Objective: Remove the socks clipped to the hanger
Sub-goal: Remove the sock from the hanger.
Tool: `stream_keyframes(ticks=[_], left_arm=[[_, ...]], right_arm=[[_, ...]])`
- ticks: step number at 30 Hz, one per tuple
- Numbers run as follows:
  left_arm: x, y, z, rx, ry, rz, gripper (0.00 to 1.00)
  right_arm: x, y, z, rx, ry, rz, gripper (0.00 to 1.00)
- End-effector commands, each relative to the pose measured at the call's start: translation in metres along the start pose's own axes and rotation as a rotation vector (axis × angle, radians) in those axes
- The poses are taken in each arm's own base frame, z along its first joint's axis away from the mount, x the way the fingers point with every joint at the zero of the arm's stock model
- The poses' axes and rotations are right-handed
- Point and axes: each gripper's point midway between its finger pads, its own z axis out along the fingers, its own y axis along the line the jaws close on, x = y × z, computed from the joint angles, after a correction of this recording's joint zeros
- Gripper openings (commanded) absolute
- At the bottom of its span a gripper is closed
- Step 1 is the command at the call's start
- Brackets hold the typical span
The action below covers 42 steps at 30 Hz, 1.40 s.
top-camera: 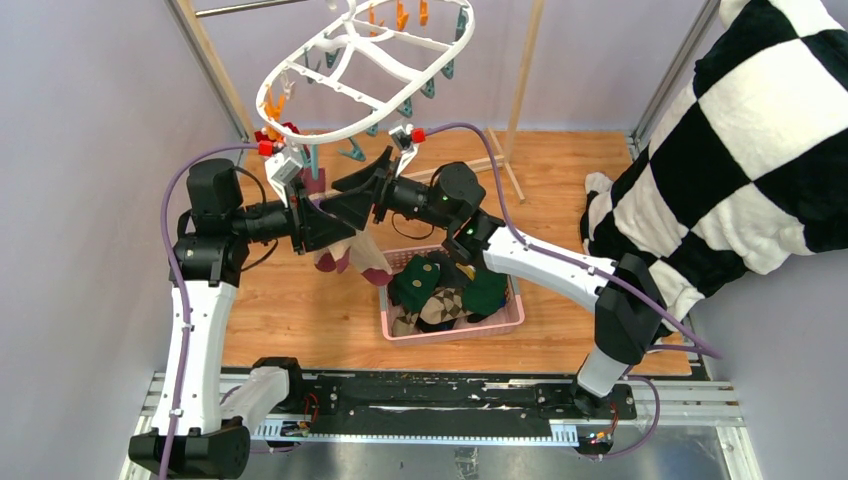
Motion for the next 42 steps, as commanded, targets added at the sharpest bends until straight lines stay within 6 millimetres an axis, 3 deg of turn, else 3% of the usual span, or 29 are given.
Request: stream_keyframes(ticks=[1,5,8,13,17,18,20,22,25,29,32,36,42], left_arm=[[0.001,-0.009,-0.001,0.027,0.001,0.031,0.28],[0.009,0.001,-0.003,-0.039,0.025,0.026,0.62],[0.018,0.010,-0.007,-0.116,0.054,0.038,0.75],[0.038,0.013,-0.012,-0.160,0.085,0.056,0.78],[0.060,0.016,-0.010,-0.144,0.110,0.042,0.61],[0.065,0.018,-0.009,-0.140,0.117,0.034,0.55],[0.073,0.021,-0.008,-0.126,0.128,0.020,0.42],[0.076,0.023,-0.006,-0.118,0.135,0.015,0.30],[0.076,0.027,-0.005,-0.118,0.141,0.015,0.24],[0.074,0.026,-0.005,-0.110,0.139,0.021,0.18],[0.069,0.024,-0.005,-0.105,0.131,0.029,0.01],[0.063,0.015,-0.005,-0.079,0.114,0.023,0.00],[0.054,-0.017,-0.004,0.073,0.068,-0.013,0.00]], right_arm=[[-0.012,0.000,0.002,-0.038,-0.019,0.088,0.60],[-0.025,-0.002,0.000,-0.050,-0.048,0.128,0.17],[-0.032,-0.003,-0.001,-0.046,-0.053,0.130,0.01],[-0.037,0.002,-0.004,-0.048,-0.053,0.130,0.00],[-0.035,0.003,-0.008,-0.042,-0.040,0.127,0.00],[-0.032,0.002,-0.010,-0.038,-0.035,0.125,0.02],[-0.026,0.000,-0.015,-0.023,-0.022,0.124,0.22],[-0.018,-0.004,-0.022,-0.001,-0.009,0.118,0.35],[-0.008,-0.015,-0.035,0.048,-0.003,0.121,0.51],[0.004,-0.024,-0.043,0.078,0.019,0.118,0.62],[0.010,-0.030,-0.042,0.087,0.023,0.123,0.66],[0.003,-0.033,-0.032,0.076,-0.002,0.120,0.70],[-0.010,-0.029,-0.017,-0.020,-0.101,0.215,0.80]])
